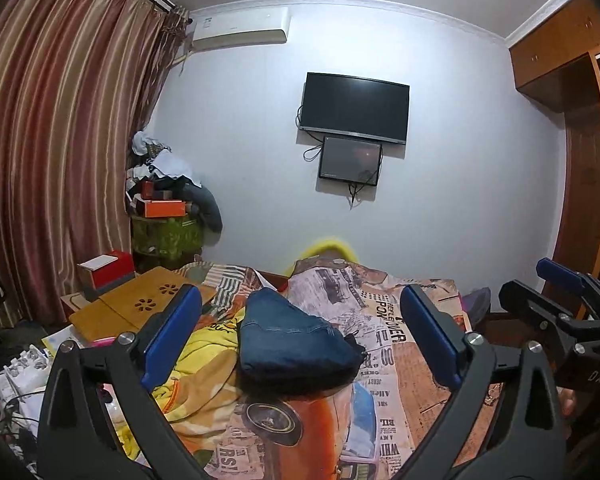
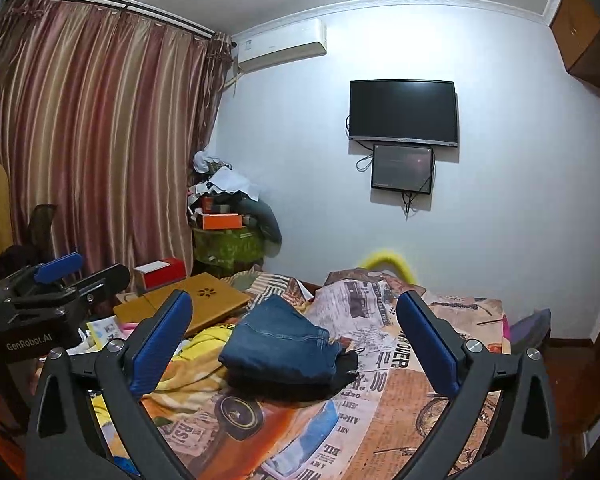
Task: Fold large clothes
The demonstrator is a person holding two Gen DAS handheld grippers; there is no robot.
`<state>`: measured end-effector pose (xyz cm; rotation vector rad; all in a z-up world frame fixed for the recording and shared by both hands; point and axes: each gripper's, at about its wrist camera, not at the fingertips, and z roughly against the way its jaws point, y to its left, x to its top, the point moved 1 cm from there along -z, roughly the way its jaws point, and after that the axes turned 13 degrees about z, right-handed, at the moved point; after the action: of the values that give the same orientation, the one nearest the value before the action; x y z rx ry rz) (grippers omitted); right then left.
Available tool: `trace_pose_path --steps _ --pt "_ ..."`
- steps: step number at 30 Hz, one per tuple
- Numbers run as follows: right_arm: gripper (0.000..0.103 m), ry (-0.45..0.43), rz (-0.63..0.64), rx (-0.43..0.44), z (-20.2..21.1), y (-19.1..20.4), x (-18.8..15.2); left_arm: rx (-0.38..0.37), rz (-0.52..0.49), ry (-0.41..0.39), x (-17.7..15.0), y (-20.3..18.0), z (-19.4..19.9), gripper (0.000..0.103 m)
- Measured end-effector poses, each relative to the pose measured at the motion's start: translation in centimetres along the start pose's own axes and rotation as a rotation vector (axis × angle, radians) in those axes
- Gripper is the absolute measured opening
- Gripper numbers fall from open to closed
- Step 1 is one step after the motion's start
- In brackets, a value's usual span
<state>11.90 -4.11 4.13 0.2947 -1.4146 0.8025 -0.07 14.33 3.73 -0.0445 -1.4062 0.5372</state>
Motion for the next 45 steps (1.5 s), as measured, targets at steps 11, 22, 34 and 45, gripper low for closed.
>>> trace_pose_path --steps 11,22,34,45 --pt "0.102 0.013 -0.023 0.004 0.2 -0.2 -0.6 0.008 -0.012 -0.005 -0.3 -0.3 0.1 0.102" --pt "0.102 0.035 -0.04 0.009 0.2 -0.5 -0.8 0.01 -0.026 0.0 -0.2 -0.5 -0.4 0.103" --pt "0.102 0.038 -0.065 0.013 0.3 -1.1 -0.9 0.01 -0.033 0.005 -0.5 -0.7 -0.5 0.103" --pt "0.102 0.044 -0.096 0.015 0.4 -1.9 -1.3 -0.006 -0.042 0.026 -0.5 -0.7 -1.1 0.103"
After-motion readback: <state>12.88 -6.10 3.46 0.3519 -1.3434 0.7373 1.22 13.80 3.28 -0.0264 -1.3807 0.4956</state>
